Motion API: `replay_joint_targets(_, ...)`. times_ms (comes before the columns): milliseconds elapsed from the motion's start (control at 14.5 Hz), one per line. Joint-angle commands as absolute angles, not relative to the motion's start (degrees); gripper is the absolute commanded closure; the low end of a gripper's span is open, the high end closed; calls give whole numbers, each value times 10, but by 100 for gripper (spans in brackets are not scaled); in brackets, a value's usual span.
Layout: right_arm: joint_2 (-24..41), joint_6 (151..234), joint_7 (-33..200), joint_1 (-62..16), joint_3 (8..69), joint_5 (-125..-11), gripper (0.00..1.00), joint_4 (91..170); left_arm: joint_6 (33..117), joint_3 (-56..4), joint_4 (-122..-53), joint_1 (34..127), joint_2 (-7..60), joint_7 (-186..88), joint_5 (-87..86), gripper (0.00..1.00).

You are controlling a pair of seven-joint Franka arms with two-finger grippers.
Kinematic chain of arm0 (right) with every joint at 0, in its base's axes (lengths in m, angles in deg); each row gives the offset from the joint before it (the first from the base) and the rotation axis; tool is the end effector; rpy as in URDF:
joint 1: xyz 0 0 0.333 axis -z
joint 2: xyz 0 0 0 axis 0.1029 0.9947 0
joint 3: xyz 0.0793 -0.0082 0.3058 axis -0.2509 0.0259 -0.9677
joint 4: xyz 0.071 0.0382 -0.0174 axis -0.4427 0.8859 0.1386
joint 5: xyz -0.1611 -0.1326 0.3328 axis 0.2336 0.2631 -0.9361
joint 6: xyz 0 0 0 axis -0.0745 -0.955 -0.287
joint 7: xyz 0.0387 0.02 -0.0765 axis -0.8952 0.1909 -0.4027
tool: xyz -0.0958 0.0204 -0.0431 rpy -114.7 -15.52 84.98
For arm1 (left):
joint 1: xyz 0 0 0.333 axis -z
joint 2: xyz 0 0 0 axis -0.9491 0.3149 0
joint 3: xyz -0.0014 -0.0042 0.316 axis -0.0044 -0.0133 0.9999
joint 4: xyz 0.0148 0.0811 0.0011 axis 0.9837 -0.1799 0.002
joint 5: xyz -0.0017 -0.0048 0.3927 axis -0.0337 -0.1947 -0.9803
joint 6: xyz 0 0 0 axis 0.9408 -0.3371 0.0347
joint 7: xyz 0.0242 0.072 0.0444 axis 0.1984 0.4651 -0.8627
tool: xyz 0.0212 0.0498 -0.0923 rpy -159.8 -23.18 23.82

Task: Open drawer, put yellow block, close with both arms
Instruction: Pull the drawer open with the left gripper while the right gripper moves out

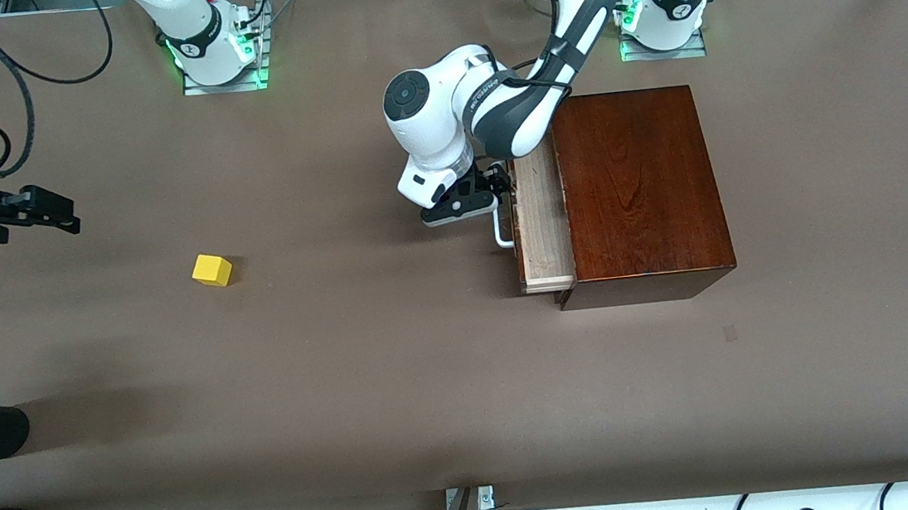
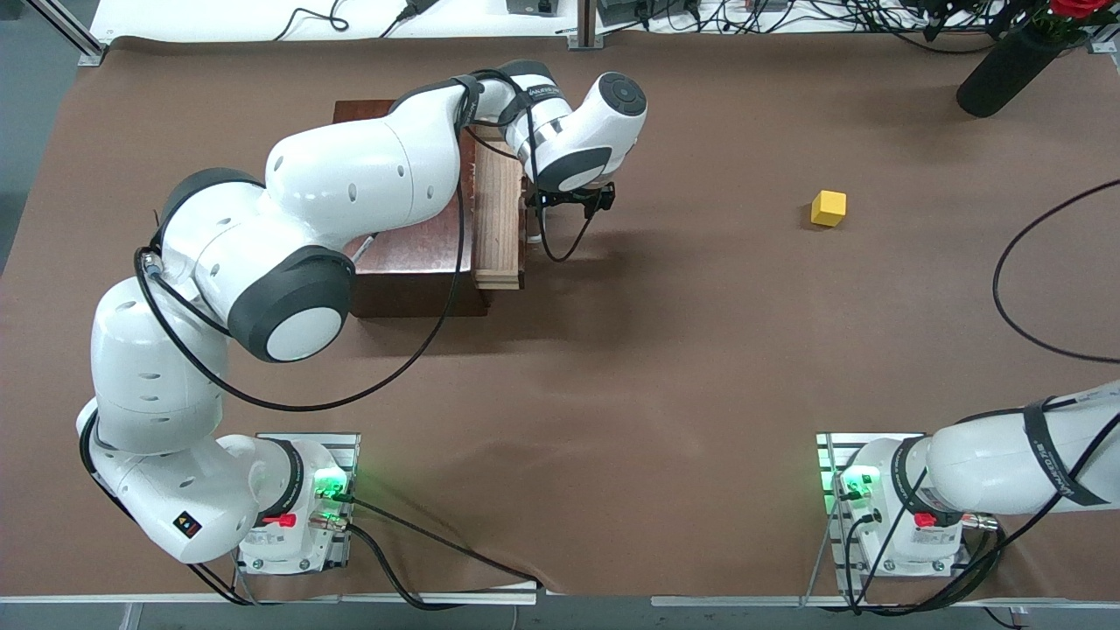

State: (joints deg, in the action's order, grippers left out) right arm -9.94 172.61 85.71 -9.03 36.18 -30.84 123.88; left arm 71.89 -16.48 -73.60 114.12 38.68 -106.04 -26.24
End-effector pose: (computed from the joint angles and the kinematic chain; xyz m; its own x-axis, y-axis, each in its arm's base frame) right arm 0.5835 0.0026 0.5650 0.9977 0.0582 -0.0354 0.0587 -0.9982 0.0131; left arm 0.4629 -0.5168 0.2712 0.9942 0.0911 0.0571 0.1017 -0.9690 -0.2251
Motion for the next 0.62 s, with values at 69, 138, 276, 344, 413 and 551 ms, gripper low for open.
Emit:
replay_joint_targets(69,-146,1791,853,-88,357,-311,0,1351,761,-176,-666,1179,436,-1093,-211,0)
replay_joint_targets(138,-144,1804,853,-88,356,-311,0,1364,761,-175,-666,1179,436,-1091,-211,0)
replay_joint_targets(276,-145,1845,853,-89,356,-311,0,1406,761,-174,-658,1179,436,-1091,-196,0)
replay_joint_targets(344,-144,1861,853,-89,356,-311,0,1423,761,-171,-653,1179,436,-1091,-179,0)
replay_joint_targets(413,-139,1880,853,-89,356,-311,0,1439,761,-166,-652,1180,436,-1091,-168,0)
replay_joint_targets(551,-131,1933,853,-90,355,-311,0,1482,761,-165,-646,1181,438,-1091,-165,0)
